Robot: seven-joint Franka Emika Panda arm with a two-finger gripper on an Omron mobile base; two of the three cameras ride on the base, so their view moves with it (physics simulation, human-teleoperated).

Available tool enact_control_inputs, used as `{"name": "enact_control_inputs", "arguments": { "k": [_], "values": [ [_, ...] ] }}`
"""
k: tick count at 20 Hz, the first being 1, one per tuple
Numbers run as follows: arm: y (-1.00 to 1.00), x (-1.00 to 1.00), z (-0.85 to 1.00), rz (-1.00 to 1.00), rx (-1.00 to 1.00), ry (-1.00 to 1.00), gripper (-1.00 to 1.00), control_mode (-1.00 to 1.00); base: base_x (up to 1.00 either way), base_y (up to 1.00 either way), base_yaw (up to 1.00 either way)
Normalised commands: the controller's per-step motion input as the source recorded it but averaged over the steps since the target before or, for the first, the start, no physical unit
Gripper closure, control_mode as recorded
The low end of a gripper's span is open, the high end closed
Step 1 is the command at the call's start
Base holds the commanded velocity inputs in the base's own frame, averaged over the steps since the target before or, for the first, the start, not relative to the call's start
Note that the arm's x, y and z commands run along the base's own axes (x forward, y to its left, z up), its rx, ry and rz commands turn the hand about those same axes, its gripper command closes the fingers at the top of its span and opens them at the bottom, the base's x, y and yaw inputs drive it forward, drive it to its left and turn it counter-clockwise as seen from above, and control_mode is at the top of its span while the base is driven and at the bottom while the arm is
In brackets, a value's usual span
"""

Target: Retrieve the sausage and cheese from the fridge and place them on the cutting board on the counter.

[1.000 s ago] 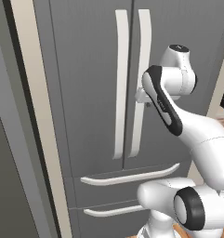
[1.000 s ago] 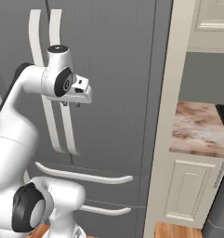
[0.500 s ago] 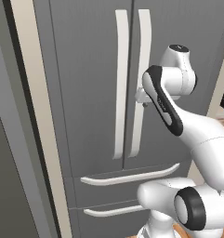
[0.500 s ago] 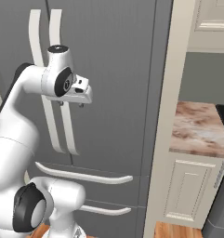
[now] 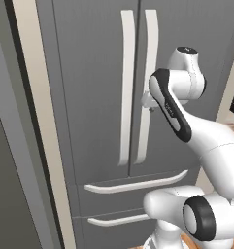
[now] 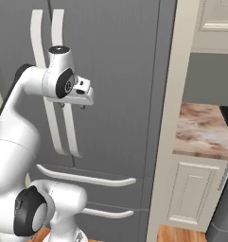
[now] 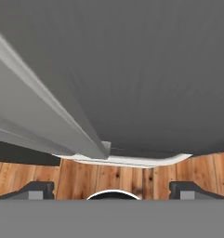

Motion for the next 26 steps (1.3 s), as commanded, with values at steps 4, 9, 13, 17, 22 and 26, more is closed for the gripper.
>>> {"name": "enact_control_inputs", "arguments": {
  "k": [4, 9, 13, 17, 22, 26],
  "values": [
    [0.0, 0.0, 0.0, 0.0, 0.0, 0.0, -1.0, 1.0, 0.0, 0.26, -0.04],
    [0.0, 0.0, 0.0, 0.0, 0.0, 0.0, -1.0, 1.0, -0.04, 0.33, -0.05],
    [0.0, 0.0, 0.0, 0.0, 0.0, 0.0, -1.0, 1.0, -0.21, 0.61, -0.1],
    [0.0, 0.0, 0.0, 0.0, 0.0, 0.0, -1.0, 1.0, -0.23, 0.19, -0.09],
    [0.0, 0.0, 0.0, 0.0, 0.0, 0.0, -1.0, 1.0, -0.18, -0.25, -0.01],
    [0.0, 0.0, 0.0, 0.0, 0.0, 0.0, -1.0, 1.0, -0.54, -0.08, 0.0]
  ]
}}
